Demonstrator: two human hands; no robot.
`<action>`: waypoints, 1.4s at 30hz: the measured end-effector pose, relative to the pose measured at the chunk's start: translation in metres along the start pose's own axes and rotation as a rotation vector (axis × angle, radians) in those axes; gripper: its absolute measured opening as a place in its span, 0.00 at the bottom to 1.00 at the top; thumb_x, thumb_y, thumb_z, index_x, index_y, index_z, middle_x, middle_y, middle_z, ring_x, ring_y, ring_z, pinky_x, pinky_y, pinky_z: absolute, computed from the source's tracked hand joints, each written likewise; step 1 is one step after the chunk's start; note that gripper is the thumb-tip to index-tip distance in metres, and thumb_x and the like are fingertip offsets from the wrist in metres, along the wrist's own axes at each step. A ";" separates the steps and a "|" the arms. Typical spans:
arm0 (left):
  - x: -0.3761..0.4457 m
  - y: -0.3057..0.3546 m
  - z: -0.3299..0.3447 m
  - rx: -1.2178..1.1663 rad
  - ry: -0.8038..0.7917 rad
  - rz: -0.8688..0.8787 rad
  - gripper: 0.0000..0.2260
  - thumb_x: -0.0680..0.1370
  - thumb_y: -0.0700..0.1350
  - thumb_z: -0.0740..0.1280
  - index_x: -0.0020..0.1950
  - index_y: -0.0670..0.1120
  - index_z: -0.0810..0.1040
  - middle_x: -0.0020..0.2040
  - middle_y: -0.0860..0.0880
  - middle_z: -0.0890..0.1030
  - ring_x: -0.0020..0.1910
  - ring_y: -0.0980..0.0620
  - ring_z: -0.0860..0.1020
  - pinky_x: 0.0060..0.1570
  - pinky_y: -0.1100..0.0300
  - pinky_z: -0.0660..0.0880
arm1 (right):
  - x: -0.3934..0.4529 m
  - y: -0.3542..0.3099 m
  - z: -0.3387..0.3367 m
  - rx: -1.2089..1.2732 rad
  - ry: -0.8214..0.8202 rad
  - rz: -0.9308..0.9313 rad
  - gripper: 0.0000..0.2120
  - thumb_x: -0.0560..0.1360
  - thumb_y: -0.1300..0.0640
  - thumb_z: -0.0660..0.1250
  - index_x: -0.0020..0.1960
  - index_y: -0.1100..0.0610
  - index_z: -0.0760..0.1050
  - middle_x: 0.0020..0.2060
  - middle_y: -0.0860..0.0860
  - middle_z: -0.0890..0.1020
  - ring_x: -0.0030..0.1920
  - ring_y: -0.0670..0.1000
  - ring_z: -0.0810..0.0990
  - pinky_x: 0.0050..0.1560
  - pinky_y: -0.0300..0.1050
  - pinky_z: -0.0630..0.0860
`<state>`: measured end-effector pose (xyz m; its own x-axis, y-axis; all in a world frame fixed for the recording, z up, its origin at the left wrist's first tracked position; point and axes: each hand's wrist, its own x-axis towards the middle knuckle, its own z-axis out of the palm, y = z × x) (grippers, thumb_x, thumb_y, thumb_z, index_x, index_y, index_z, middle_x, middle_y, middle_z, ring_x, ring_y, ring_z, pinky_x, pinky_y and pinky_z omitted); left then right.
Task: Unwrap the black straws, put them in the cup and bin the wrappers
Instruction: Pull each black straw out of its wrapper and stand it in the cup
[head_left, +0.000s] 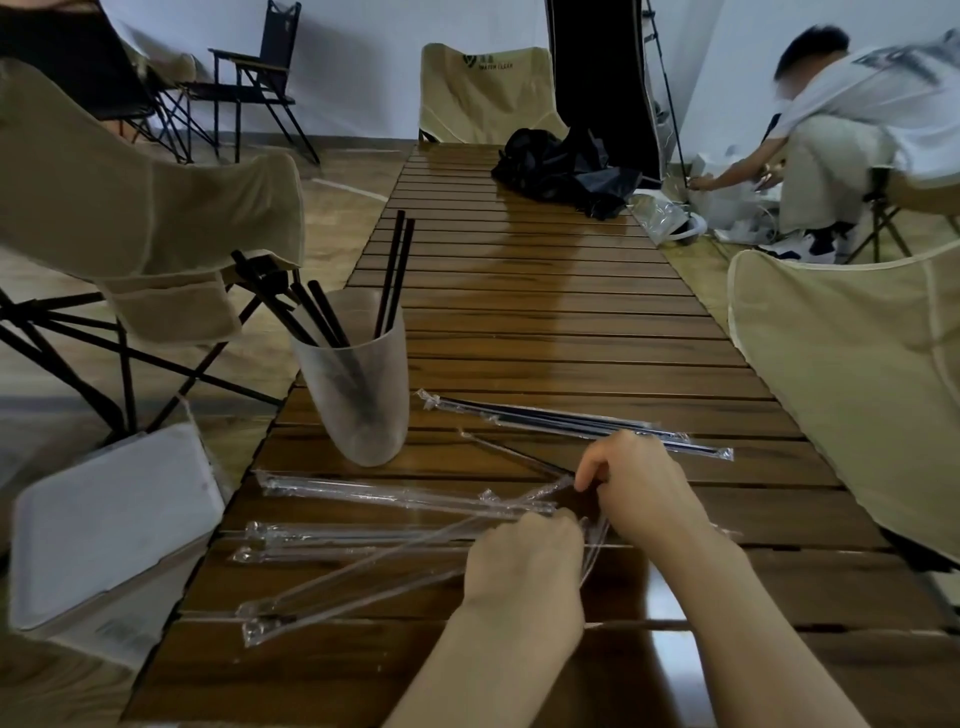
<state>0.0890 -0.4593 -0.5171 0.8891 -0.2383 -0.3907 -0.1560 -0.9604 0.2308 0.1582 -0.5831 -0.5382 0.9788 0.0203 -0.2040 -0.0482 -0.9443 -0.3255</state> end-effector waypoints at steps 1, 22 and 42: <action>0.000 -0.001 -0.001 0.010 0.026 0.001 0.16 0.78 0.38 0.66 0.65 0.46 0.69 0.58 0.43 0.77 0.56 0.44 0.77 0.52 0.51 0.75 | 0.002 0.001 -0.001 -0.014 -0.013 0.011 0.19 0.72 0.66 0.64 0.33 0.43 0.73 0.44 0.47 0.78 0.44 0.50 0.77 0.57 0.53 0.75; 0.013 -0.056 -0.026 -0.161 0.511 0.111 0.10 0.81 0.52 0.61 0.61 0.56 0.75 0.49 0.55 0.81 0.51 0.57 0.79 0.54 0.57 0.75 | -0.011 -0.017 -0.013 0.302 0.084 -0.364 0.05 0.73 0.56 0.70 0.45 0.45 0.79 0.42 0.42 0.81 0.44 0.39 0.78 0.45 0.34 0.75; 0.008 -0.092 -0.047 -0.299 0.495 0.191 0.14 0.78 0.50 0.58 0.48 0.51 0.83 0.40 0.52 0.84 0.42 0.53 0.82 0.47 0.50 0.79 | -0.018 -0.010 -0.026 0.400 0.215 -0.411 0.09 0.70 0.61 0.73 0.39 0.47 0.84 0.34 0.41 0.83 0.40 0.40 0.81 0.46 0.34 0.77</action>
<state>0.1308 -0.3663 -0.4996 0.9629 -0.2381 0.1270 -0.2690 -0.8081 0.5241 0.1460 -0.5821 -0.5071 0.9494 0.2511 0.1888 0.3116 -0.6759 -0.6679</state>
